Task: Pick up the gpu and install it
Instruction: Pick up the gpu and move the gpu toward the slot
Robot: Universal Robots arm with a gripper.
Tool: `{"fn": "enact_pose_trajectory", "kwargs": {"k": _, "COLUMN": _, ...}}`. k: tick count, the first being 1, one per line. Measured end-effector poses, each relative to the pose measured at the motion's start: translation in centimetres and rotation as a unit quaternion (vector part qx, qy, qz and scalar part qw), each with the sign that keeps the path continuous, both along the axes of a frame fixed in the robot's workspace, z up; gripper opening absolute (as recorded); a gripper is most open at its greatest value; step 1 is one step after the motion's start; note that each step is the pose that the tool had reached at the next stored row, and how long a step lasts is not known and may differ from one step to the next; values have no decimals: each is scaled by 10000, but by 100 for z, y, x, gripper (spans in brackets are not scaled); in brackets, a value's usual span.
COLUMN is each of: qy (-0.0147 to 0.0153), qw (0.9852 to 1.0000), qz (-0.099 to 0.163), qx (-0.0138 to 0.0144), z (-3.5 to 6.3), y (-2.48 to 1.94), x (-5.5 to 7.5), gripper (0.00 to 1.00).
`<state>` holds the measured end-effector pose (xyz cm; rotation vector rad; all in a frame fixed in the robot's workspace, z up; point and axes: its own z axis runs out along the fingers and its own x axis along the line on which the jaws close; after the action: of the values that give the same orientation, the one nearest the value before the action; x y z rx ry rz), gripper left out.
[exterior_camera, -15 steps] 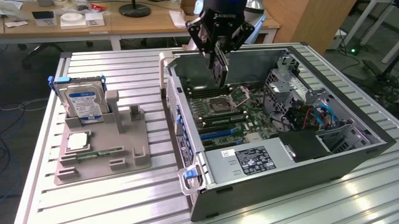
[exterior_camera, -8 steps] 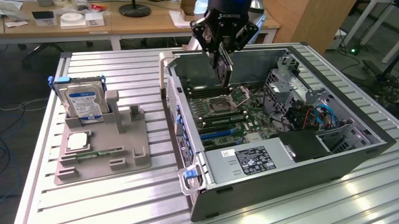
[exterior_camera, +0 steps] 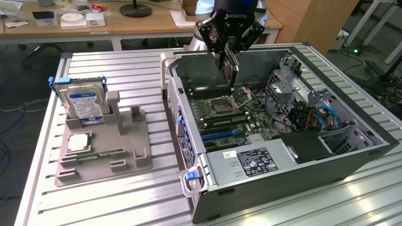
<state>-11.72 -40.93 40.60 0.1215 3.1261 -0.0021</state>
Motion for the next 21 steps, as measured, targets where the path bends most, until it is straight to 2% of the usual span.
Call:
{"fn": "enact_pose_trajectory", "kwargs": {"k": 5, "qy": 0, "qw": 10000, "qz": 0, "qx": 0, "z": -1, "y": 0, "x": 104, "gripper": 28}}
{"fn": "enact_pose_trajectory", "kwargs": {"k": 21, "qy": 0, "qw": 10000, "qz": 0, "qx": 0, "z": -5, "y": 0, "x": 223, "gripper": 28}}
